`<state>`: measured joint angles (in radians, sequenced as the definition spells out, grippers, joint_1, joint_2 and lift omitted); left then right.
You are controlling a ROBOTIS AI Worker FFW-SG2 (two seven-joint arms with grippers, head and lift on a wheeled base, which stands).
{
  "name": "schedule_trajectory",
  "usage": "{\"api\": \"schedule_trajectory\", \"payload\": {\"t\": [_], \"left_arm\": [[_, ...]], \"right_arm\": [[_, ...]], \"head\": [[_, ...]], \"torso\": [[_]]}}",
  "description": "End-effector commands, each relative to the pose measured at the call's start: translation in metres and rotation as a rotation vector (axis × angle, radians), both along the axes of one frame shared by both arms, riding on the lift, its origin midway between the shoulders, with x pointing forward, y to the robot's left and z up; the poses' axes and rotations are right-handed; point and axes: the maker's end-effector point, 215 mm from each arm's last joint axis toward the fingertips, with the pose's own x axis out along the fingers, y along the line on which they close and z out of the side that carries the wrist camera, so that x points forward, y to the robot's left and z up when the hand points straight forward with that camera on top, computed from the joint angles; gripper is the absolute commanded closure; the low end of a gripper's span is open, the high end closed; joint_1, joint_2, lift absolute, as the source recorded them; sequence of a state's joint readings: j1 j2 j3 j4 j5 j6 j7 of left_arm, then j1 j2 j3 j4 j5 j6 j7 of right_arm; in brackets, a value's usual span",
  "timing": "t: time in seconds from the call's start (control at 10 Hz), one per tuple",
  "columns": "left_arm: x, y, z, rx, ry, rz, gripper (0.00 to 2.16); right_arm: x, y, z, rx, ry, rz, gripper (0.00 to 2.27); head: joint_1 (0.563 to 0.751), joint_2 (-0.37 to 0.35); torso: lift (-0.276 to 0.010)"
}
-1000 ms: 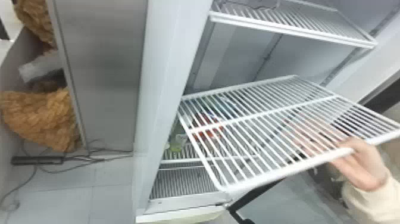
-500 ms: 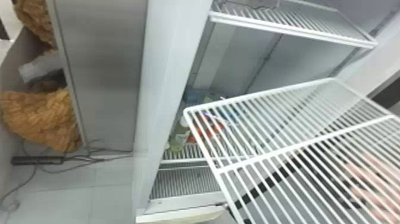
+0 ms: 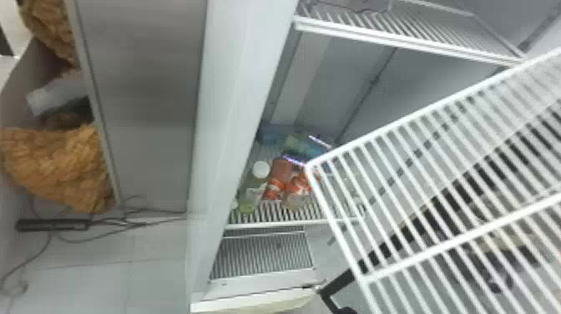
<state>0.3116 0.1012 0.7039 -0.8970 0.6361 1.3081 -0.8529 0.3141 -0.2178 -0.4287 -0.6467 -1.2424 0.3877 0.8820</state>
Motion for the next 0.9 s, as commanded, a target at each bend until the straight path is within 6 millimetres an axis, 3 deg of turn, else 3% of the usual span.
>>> {"api": "schedule_trajectory", "payload": {"t": [0.0, 0.8], "left_arm": [[0.0000, 0.0000, 0.0000, 0.000, 0.000, 0.000, 0.00], [0.0000, 0.0000, 0.0000, 0.000, 0.000, 0.000, 0.00]], "right_arm": [[0.0000, 0.0000, 0.0000, 0.000, 0.000, 0.000, 0.00], [0.0000, 0.0000, 0.0000, 0.000, 0.000, 0.000, 0.00]], "head": [[0.695, -0.350], [0.695, -0.350]], "torso": [[0.000], [0.000]]}}
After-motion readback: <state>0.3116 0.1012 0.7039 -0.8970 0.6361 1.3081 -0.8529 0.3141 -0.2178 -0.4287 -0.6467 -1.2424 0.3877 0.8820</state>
